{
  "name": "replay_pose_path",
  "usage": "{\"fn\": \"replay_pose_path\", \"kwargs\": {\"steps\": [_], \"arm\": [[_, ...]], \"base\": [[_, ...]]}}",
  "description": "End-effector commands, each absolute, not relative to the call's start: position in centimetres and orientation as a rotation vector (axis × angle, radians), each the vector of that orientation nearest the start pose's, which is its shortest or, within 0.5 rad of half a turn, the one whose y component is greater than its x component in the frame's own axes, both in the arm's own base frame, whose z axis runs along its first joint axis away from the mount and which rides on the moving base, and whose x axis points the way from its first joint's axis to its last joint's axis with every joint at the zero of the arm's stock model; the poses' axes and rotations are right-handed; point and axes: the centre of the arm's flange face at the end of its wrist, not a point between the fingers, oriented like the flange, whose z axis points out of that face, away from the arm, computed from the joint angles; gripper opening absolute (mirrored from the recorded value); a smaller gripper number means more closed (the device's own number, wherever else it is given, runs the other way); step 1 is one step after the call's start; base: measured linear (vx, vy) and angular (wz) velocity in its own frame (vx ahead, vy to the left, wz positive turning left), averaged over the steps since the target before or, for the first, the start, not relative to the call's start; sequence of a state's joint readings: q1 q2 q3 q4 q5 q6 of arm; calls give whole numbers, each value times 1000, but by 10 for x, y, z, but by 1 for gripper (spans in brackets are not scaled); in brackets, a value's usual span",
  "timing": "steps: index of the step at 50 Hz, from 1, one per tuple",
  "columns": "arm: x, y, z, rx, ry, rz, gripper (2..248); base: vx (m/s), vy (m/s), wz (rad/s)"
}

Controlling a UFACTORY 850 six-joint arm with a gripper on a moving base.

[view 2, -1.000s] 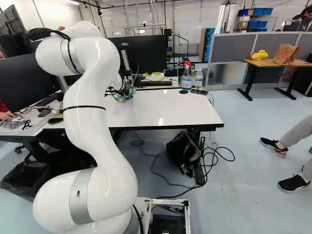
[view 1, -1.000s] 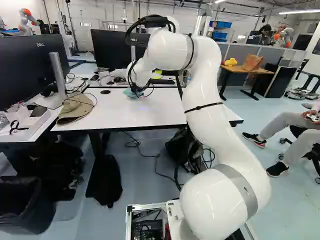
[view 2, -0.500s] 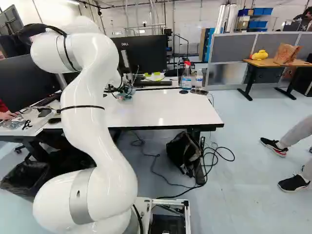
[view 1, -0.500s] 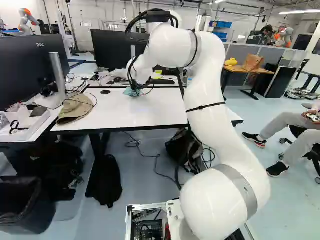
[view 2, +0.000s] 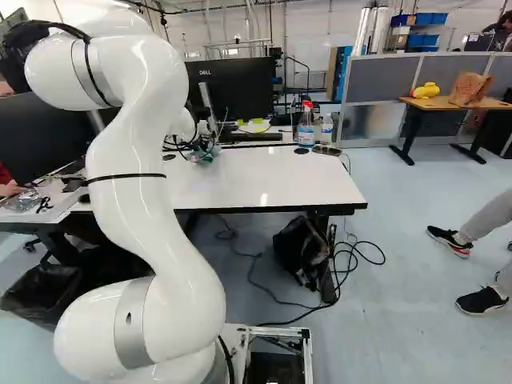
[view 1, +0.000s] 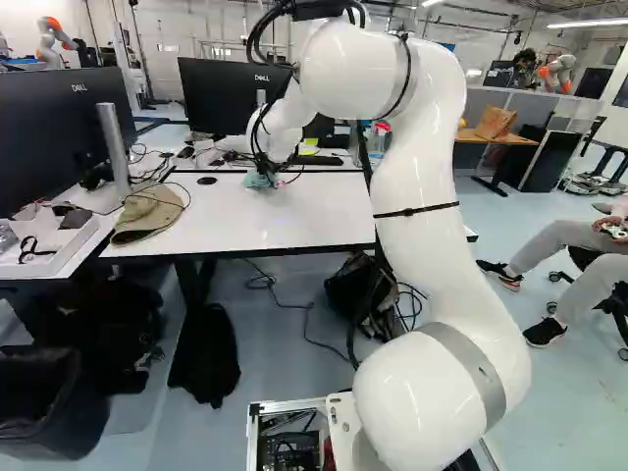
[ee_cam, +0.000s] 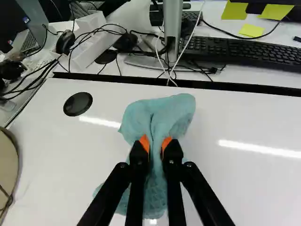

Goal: Clean the table with the green towel

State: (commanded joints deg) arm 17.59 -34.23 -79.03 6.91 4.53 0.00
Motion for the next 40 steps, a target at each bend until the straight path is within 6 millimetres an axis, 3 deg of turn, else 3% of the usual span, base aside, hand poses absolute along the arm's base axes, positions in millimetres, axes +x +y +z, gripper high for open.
{"fn": "replay_pose_path", "kwargs": {"steps": [40], "arm": [[587,192,439,-2738,-266,-1146,47]], "base": [[0,0,0]]}}
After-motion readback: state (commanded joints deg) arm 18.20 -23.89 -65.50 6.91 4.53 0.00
